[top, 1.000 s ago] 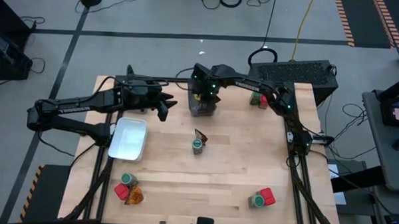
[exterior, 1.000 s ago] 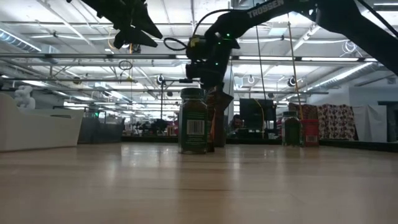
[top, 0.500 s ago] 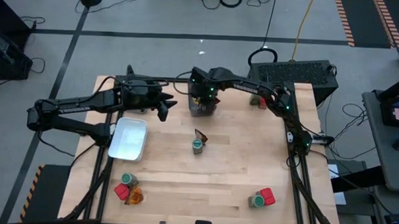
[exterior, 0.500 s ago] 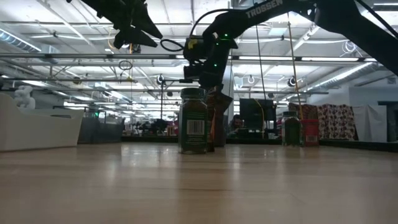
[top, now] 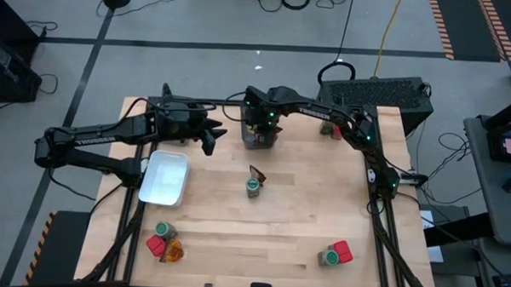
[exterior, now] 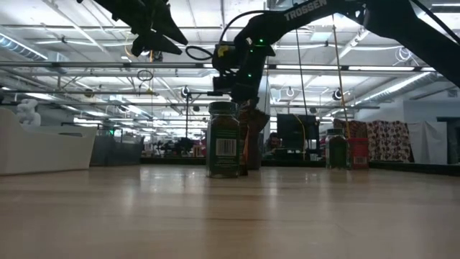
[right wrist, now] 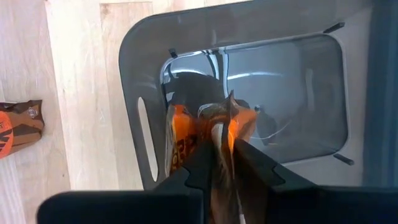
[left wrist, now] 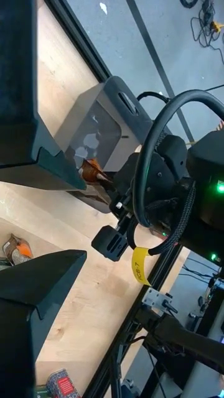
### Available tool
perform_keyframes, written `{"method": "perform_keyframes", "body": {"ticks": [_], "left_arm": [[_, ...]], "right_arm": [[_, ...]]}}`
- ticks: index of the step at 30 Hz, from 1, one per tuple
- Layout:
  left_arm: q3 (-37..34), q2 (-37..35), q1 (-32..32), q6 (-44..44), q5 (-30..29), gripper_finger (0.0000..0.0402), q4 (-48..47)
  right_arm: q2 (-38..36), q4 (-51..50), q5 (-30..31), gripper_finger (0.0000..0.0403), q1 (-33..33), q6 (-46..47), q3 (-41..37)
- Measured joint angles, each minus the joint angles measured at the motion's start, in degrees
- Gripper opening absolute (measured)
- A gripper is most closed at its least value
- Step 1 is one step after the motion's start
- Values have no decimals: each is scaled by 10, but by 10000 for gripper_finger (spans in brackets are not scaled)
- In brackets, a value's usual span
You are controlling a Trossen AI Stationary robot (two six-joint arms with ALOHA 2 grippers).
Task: Sort spices by type
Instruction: Put the bottom right brown seasoning bag into the middle black bin
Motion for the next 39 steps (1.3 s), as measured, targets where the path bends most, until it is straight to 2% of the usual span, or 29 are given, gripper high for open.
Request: {"method": "perform_keyframes", "body": {"ticks": [9,18,22,28,33,39], "left_arm": [[0,0,0,0,0,171,0],[0,0,0,5,0,171,0],[0,0,0,5,0,171,0],[0,0,0,5,0,171,0],[0,0,0,6,0,171,0],[0,0,0,6,0,171,0]], "right_arm": [[0,-1,0,77,0,0,0],[0,-1,0,79,0,0,0],[0,0,0,62,0,0,0],[-3,0,1,6,0,-5,0],[-13,-11,16,1,0,-4,24],[-14,-82,26,1,0,-7,68]]}}
